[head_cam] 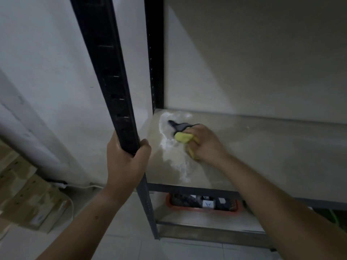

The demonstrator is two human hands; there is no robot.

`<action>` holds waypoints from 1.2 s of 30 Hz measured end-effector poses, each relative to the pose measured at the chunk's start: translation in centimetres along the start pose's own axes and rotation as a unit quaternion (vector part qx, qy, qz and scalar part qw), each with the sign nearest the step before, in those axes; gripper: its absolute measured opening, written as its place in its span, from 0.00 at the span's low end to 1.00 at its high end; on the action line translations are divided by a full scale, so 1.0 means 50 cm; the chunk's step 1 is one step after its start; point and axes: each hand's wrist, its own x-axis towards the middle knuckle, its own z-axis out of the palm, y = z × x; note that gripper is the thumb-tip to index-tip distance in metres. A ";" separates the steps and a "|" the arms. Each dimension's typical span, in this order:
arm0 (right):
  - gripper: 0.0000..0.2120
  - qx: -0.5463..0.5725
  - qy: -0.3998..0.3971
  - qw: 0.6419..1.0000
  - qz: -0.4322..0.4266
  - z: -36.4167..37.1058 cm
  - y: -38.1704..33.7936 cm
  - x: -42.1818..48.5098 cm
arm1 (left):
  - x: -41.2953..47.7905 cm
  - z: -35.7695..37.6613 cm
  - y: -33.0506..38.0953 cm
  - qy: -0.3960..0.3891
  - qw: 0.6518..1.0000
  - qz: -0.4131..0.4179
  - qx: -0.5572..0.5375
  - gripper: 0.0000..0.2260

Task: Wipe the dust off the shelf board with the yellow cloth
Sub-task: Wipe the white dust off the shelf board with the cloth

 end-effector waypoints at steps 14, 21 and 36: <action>0.18 -0.116 0.088 0.969 0.200 -0.024 0.224 -0.017 | -0.018 0.009 -0.022 -0.023 0.999 -0.040 -0.027 0.15; 0.15 0.125 0.083 0.988 0.037 -0.052 0.070 -0.028 | -0.018 0.009 -0.030 -0.025 0.999 -0.043 -0.020 0.13; 0.16 -0.018 0.050 0.994 0.092 0.016 0.034 -0.067 | -0.019 0.008 -0.032 -0.038 0.998 -0.040 -0.024 0.14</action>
